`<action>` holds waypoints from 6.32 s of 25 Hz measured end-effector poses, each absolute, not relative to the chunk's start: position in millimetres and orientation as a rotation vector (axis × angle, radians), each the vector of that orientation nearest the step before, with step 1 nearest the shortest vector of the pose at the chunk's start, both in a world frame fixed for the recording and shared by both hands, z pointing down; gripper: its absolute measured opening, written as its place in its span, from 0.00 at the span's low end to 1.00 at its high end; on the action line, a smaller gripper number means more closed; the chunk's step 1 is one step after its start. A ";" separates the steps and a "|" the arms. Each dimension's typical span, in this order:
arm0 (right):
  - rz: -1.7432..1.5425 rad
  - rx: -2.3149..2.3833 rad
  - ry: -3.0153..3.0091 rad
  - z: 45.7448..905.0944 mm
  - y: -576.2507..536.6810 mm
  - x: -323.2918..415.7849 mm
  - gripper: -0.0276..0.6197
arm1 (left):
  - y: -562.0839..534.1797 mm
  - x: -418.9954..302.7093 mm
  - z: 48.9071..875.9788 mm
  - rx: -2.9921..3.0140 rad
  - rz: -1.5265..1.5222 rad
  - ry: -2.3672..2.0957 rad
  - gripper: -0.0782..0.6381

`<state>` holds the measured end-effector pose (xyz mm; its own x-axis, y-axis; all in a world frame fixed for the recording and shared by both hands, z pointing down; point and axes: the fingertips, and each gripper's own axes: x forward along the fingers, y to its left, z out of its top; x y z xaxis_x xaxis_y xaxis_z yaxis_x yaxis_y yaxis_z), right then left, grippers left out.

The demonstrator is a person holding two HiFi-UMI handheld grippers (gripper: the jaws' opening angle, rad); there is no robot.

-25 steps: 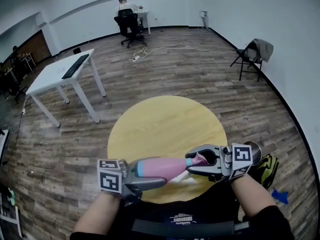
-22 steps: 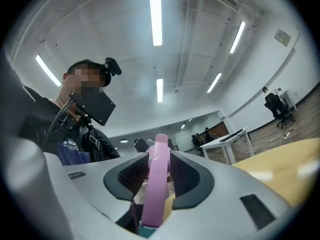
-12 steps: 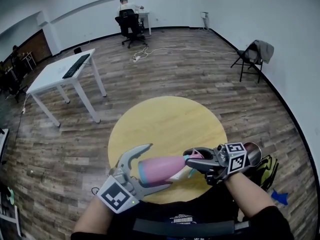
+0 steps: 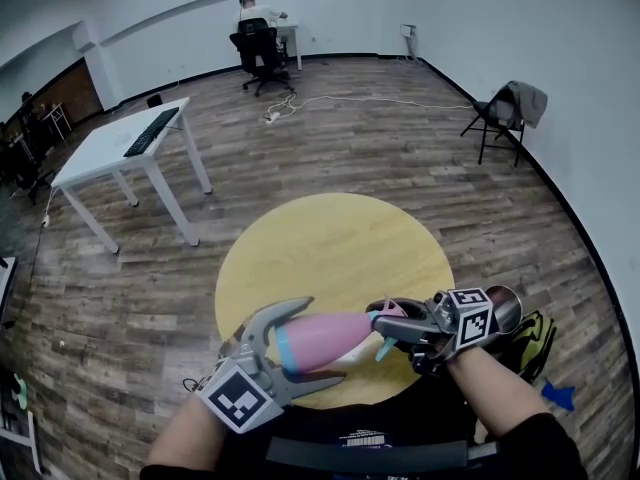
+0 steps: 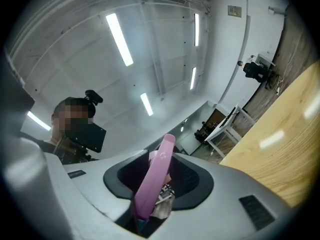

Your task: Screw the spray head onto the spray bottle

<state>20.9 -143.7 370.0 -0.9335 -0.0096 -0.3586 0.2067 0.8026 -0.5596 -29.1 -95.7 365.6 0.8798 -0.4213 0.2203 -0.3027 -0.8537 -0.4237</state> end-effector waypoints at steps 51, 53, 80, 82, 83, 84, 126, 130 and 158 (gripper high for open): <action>-0.134 0.035 2.886 350.2 -113.0 27.1 0.27 | -101.1 -33.7 381.3 -3.771 -0.006 0.290 0.84; -0.015 0.046 2.920 352.5 -107.0 26.3 0.27 | -100.8 -34.5 385.2 -3.997 0.098 0.133 0.84; -0.968 0.161 2.607 373.2 -150.2 27.9 0.28 | -106.4 -25.8 380.2 -2.766 -0.381 0.632 0.85; -0.939 0.128 2.640 376.1 -148.9 24.7 0.28 | -107.6 -29.1 378.9 -2.874 -0.321 0.638 0.85; -0.914 0.107 2.657 377.3 -148.3 22.7 0.27 | -108.6 -32.0 378.5 -2.946 -0.300 0.636 0.85; -0.879 0.092 2.670 376.9 -147.4 21.4 0.27 | -109.5 -34.8 378.3 -3.023 -0.278 0.626 0.84; -0.648 0.070 2.769 365.6 -137.1 20.5 0.27 | -108.5 -38.7 369.2 -3.367 -0.041 0.571 0.84; -0.255 0.051 2.894 355.0 -119.5 22.6 0.27 | -105.6 -37.1 381.2 -3.716 0.142 0.389 0.84; -0.956 0.154 2.639 376.3 -143.3 19.4 0.27 | -99.8 -33.3 382.3 -2.818 -0.350 0.644 0.85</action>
<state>19.4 -143.3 376.3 -0.9401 -0.0101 -0.3407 0.2105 0.7691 -0.6035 -33.3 -99.8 382.3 0.8748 -0.4500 0.1794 -0.3951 -0.8771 -0.2731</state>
